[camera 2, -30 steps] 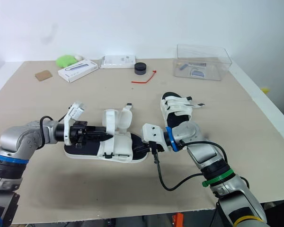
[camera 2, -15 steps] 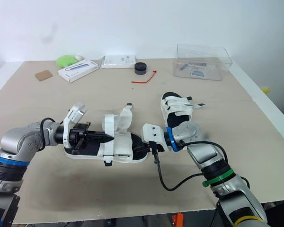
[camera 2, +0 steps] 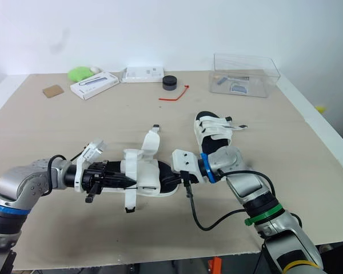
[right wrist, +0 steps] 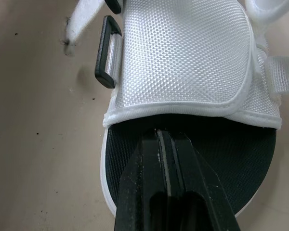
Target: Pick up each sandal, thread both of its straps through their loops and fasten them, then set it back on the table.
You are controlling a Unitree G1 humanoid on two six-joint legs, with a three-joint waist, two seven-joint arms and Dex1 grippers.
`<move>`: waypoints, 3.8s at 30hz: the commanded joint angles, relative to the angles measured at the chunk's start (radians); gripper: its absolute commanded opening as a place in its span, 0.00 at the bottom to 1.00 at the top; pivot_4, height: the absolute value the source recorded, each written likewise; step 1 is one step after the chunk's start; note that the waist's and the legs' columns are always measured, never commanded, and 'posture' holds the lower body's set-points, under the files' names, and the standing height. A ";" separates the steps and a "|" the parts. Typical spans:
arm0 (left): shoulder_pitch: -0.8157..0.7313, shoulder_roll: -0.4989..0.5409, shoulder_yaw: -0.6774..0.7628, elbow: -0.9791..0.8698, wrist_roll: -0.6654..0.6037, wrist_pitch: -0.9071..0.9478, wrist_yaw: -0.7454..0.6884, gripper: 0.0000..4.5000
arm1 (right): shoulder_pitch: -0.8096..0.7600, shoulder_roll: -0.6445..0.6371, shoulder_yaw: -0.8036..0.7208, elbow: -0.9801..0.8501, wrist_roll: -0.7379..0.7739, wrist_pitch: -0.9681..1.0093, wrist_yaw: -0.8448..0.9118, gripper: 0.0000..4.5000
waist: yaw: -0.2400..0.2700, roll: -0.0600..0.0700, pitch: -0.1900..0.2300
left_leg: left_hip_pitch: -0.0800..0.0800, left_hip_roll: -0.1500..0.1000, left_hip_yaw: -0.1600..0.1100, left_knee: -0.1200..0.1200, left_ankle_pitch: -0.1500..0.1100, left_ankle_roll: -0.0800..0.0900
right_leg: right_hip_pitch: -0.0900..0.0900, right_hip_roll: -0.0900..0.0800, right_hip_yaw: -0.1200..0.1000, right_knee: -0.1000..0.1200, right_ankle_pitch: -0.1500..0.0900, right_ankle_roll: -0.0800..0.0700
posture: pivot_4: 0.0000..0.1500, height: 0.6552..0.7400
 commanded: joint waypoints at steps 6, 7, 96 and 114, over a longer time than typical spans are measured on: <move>-0.181 0.120 0.093 0.001 -0.137 0.152 -0.071 0.82 | 0.012 -0.017 0.021 0.009 -0.030 0.000 0.018 0.00 | 0.000 0.000 0.000 | 0.000 0.000 0.000 0.000 0.000 0.000 | 0.000 0.000 0.000 0.000 0.000 0.000 | 1.00 1.00; -0.200 0.141 0.104 0.003 -0.170 0.195 -0.086 0.82 | 0.013 -0.019 0.021 0.009 -0.030 0.000 0.019 0.00 | -0.001 0.000 0.000 | 0.000 0.000 0.000 0.000 0.000 0.000 | 0.000 0.001 0.000 0.000 0.000 0.000 | 1.00 1.00; 0.365 0.154 -0.091 -0.352 0.118 -0.220 -0.009 0.38 | -0.044 0.027 -0.010 0.174 -0.082 -0.144 -0.029 0.00 | 0.009 0.000 0.000 | 0.010 0.004 0.005 -0.007 -0.003 -0.001 | 0.002 0.005 0.006 0.000 -0.004 -0.006 | 1.00 1.00; 0.034 0.045 -0.116 0.157 0.610 -1.846 -0.131 0.73 | -0.067 0.044 -0.011 0.208 -0.087 -0.158 -0.001 0.00 | 0.013 -0.001 -0.001 | 0.014 0.005 0.023 -0.014 -0.003 0.000 | 0.000 0.005 0.017 -0.002 -0.002 -0.005 | 1.00 1.00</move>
